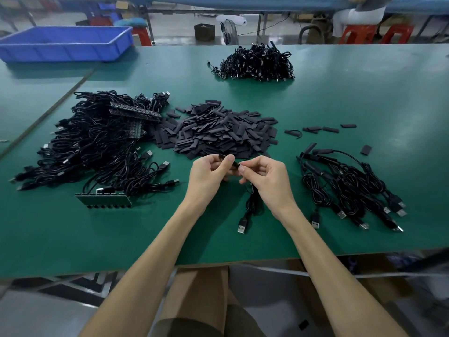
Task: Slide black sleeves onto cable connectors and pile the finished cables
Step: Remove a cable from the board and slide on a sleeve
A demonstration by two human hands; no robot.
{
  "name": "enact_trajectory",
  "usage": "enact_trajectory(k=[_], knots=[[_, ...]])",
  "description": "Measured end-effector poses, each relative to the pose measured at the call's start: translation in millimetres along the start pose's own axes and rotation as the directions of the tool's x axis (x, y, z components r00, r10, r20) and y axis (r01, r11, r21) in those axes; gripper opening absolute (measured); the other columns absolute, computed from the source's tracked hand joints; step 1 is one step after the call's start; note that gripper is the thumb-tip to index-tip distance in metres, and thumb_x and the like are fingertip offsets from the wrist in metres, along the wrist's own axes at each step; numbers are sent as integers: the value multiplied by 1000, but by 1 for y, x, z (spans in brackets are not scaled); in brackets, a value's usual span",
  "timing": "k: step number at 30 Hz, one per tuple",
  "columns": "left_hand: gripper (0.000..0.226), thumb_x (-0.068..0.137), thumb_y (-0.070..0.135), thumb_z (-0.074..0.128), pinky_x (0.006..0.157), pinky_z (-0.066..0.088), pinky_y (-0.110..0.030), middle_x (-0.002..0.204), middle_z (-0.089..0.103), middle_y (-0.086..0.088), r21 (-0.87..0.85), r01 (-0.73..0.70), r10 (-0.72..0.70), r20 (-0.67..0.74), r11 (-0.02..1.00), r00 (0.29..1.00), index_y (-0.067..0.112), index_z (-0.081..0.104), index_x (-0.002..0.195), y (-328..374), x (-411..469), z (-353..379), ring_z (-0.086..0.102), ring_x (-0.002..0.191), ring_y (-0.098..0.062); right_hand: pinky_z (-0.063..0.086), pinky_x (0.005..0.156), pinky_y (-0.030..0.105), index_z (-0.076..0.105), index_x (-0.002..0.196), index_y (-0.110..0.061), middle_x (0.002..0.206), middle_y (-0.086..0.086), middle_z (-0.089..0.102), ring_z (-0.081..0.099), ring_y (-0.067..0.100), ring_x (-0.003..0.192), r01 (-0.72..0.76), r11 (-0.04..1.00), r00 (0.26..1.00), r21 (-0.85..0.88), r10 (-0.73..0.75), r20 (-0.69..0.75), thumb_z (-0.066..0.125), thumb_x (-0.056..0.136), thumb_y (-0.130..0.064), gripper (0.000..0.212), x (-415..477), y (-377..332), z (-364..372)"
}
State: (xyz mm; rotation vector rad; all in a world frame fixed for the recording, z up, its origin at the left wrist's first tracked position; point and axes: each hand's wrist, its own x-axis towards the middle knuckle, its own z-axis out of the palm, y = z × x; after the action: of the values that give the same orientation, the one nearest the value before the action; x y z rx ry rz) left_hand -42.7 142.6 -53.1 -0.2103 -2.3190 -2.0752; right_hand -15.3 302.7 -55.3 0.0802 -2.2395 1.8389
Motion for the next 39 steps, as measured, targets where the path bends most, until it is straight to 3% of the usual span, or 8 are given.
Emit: enact_trajectory(k=[7, 12, 17, 23, 31, 36, 39], knots=[[30, 99, 34, 64, 74, 58, -20, 82, 79, 0, 19, 5, -5, 9, 1000, 1000, 6, 72, 92, 0, -1, 0, 76, 82, -13, 60, 73, 26, 76, 94, -9, 79, 0, 78, 75, 15, 68, 27, 996, 999, -81, -30, -26, 77, 92, -8, 3, -2, -2, 1], [30, 99, 33, 65, 74, 58, -20, 80, 79, 1, 33, 20, -19, -16, 999, 1000, 5, 73, 91, 0, -2, 1, 76, 78, -11, 57, 70, 25, 71, 92, -15, 77, -6, 74, 70, 7, 69, 89, 963, 994, -255, -100, -31, 73, 95, -14, 3, -6, -2, 8], [29, 98, 31, 67, 71, 59, -22, 76, 78, -1, 8, 41, -40, -69, 999, 997, 6, 75, 86, 3, -2, 2, 75, 73, -11, 56, 74, 42, 65, 94, -11, 84, -2, 69, 65, 17, 76, 200, 856, 972, -476, -233, -12, 70, 96, -18, 8, -12, -6, 14], [28, 97, 29, 67, 69, 57, -20, 77, 78, -1, 17, 56, -55, -86, 998, 995, 6, 76, 83, 4, -2, 5, 75, 74, -12, 56, 76, 46, 66, 100, -8, 84, 2, 70, 66, 23, 79, 160, 848, 976, -506, -213, -50, 67, 98, -18, 10, -13, -10, 18], [28, 96, 31, 69, 66, 53, -15, 75, 77, 0, 21, 85, -83, -47, 996, 995, 8, 76, 82, 4, -2, 1, 74, 71, -7, 55, 75, 50, 64, 104, -1, 89, 12, 73, 69, 31, 81, 192, 799, 974, -569, -228, 9, 60, 103, -15, 14, -17, -15, 18], [36, 95, 34, 69, 75, 58, -21, 75, 78, -3, 27, 102, -101, -17, 994, 995, 0, 74, 86, 5, -2, -1, 74, 74, -11, 54, 76, 50, 64, 104, -1, 91, 13, 73, 69, 31, 82, 199, 796, 975, -571, -222, 31, 59, 104, -14, 14, -17, -16, 18], [36, 97, 34, 68, 71, 55, -15, 76, 78, -2, 22, 105, -106, 1, 994, 994, 0, 74, 89, 6, -2, -3, 74, 74, -7, 56, 75, 48, 65, 105, -3, 92, 10, 73, 70, 27, 81, 193, 813, 976, -549, -216, 23, 58, 106, -17, 16, -16, -14, 18]])
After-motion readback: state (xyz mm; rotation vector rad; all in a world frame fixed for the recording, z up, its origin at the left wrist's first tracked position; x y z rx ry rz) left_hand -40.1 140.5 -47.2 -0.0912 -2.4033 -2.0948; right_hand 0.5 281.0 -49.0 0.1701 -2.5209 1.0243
